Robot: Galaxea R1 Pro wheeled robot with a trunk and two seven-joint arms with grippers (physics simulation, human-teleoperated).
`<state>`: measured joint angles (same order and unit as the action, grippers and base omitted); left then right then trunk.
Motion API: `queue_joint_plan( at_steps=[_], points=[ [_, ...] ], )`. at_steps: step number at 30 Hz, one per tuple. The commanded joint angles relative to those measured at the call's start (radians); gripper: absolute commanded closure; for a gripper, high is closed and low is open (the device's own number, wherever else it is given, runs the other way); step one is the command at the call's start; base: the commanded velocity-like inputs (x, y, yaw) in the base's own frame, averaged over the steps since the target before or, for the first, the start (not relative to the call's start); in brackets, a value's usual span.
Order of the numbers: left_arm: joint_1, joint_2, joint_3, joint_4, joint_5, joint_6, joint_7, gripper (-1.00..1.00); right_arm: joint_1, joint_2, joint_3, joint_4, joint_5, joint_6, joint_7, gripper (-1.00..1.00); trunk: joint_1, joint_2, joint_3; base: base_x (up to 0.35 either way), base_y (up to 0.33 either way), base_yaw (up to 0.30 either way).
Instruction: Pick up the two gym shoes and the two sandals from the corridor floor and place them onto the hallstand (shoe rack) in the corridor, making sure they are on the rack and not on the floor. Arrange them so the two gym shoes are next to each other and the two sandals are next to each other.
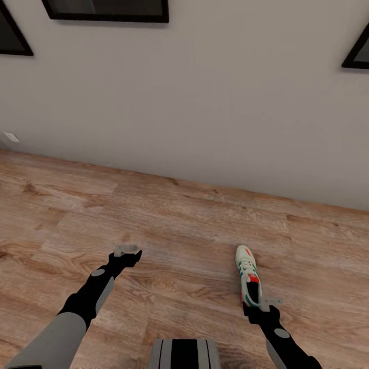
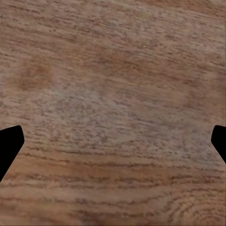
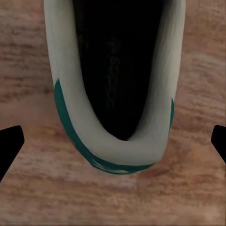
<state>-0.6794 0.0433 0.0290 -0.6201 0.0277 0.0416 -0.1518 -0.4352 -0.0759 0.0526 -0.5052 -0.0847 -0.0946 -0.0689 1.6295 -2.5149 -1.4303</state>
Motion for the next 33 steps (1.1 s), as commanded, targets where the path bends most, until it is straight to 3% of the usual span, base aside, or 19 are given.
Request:
queue_joint_plan(
  at_steps=[1, 7, 10, 18, 26, 33],
  points=[
    [0.000, 0.000, 0.003, -0.001, 0.003, 0.004, -0.006, -1.00, 0.000, -0.001, 0.006, 0.001, -0.009, -0.004, -0.005, -1.00, 0.000, 0.000, -0.005, 0.000, 0.000, 0.000],
    [-0.003, -0.002, 0.003, -0.023, 0.005, 0.005, -0.004, -1.00, 0.000, -0.001, 0.006, 0.001, -0.009, -0.004, -0.005, -1.00, 0.003, -0.002, -0.032, 0.000, 0.000, 0.000],
    [-0.004, -0.003, 0.004, -0.077, 0.007, 0.017, -0.001, -1.00, 0.000, -0.001, 0.006, 0.001, -0.009, -0.004, -0.005, -1.00, 0.004, -0.003, -0.048, 0.000, 0.000, 0.000],
    [-0.005, -0.004, 0.006, -0.183, 0.010, 0.053, 0.001, -1.00, 0.000, -0.001, 0.005, 0.002, -0.009, -0.004, -0.005, -1.00, 0.004, -0.003, -0.051, 0.000, 0.000, 0.000],
    [-0.003, -0.004, 0.005, -0.233, 0.011, 0.117, -0.001, -1.00, 0.000, -0.001, 0.005, 0.002, -0.009, -0.004, -0.005, -1.00, 0.004, -0.003, -0.052, 0.000, 0.000, 0.000],
    [-0.001, -0.005, 0.005, -0.242, 0.011, 0.130, -0.003, -1.00, 0.000, -0.001, 0.005, 0.002, -0.009, -0.004, -0.005, -1.00, 0.004, -0.003, -0.052, 0.023, 0.000, 0.000]
  ],
)
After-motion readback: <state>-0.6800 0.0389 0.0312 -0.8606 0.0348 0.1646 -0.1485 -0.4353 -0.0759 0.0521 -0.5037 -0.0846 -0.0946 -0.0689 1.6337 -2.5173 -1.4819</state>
